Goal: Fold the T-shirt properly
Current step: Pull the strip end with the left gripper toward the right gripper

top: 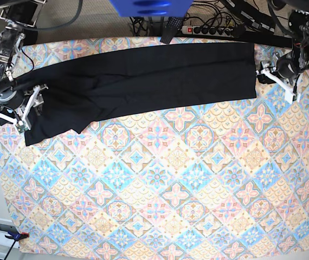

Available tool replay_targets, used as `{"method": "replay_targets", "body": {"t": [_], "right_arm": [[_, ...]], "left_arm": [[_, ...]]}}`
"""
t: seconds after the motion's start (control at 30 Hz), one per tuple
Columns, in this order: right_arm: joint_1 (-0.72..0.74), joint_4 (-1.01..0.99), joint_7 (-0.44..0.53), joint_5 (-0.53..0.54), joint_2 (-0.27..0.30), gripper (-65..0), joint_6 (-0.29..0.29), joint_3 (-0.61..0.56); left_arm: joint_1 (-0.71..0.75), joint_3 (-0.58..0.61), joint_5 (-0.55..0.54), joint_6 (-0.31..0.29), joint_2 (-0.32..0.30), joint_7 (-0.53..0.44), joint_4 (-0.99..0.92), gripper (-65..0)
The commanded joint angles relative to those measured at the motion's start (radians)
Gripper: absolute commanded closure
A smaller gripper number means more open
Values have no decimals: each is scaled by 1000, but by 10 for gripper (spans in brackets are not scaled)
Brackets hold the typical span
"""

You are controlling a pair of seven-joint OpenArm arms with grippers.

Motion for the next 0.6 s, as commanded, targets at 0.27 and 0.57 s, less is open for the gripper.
{"method": "replay_targets", "body": {"t": [0.27, 0.57], "right_arm": [[10, 51, 14, -3, 21, -419, -8, 9], [10, 51, 14, -3, 21, -419, -8, 9]], "left_arm": [[1, 60, -7, 3, -18, -9, 13, -279], [10, 60, -26, -26, -44, -5, 13, -277]]}}
